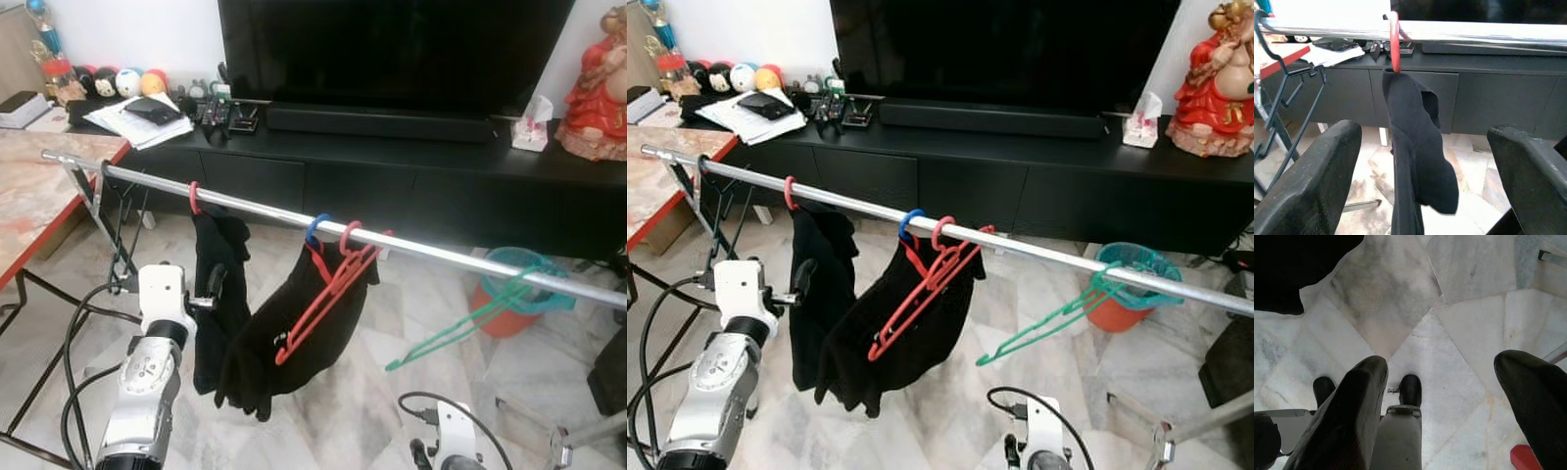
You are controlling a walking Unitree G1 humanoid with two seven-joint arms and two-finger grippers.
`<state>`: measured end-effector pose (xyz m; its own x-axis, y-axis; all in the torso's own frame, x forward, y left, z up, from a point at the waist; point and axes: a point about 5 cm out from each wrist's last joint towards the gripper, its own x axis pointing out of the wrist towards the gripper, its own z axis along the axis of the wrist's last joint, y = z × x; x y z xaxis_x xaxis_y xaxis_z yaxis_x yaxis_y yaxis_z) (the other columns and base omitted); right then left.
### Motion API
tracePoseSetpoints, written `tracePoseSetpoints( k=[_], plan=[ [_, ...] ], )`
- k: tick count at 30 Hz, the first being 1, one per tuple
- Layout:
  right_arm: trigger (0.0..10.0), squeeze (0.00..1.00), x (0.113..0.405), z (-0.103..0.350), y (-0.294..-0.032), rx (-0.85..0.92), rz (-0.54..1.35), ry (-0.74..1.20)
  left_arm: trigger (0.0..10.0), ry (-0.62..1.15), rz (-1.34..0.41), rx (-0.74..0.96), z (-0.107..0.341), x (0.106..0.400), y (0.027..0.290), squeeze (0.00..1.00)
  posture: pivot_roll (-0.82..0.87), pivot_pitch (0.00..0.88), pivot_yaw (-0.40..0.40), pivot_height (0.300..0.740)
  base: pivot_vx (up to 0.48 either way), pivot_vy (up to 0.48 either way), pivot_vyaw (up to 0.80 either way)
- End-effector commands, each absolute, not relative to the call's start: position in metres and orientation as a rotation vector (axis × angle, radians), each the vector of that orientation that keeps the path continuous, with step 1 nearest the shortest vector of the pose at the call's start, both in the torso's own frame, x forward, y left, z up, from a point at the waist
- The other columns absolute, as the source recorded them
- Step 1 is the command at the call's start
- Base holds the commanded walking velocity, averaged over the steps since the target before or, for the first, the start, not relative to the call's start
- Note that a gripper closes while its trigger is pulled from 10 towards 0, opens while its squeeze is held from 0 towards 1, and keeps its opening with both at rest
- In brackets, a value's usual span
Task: Hang hanger
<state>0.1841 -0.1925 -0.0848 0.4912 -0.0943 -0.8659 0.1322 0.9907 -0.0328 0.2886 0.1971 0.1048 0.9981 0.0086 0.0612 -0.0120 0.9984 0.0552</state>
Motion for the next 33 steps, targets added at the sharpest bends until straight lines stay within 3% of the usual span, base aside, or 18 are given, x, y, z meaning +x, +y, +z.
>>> tracePoseSetpoints(
  k=[1, 10, 27, 33],
  plan=[
    [10.0, 0.00, 0.183, -0.085, -0.192, 0.049, -0.139, 1.054, 10.0, -0.062, 0.018, 0.060, 0.107, 0.291, 0.199, 0.00, 0.02, 0.000, -0.007, 0.740, 0.394, 0.000, 0.00],
    [10.0, 0.00, 0.183, -0.085, -0.193, 0.049, -0.134, 1.053, 10.0, -0.068, 0.021, 0.058, 0.107, 0.291, 0.198, 0.00, 0.02, 0.000, -0.008, 0.740, 0.380, 0.000, 0.00],
    [10.0, 0.00, 0.183, -0.085, -0.192, 0.045, -0.126, 1.054, 10.0, -0.075, 0.053, 0.070, 0.112, 0.286, 0.204, 0.00, 0.02, 0.000, -0.009, 0.740, 0.000, 0.000, 0.00],
    [10.0, 0.00, 0.184, -0.085, -0.192, 0.045, -0.125, 1.054, 10.0, 0.013, 0.153, 0.098, 0.116, 0.282, 0.225, 0.00, 0.02, 0.000, -0.006, 0.740, 0.000, 0.000, 0.00]
  ],
)
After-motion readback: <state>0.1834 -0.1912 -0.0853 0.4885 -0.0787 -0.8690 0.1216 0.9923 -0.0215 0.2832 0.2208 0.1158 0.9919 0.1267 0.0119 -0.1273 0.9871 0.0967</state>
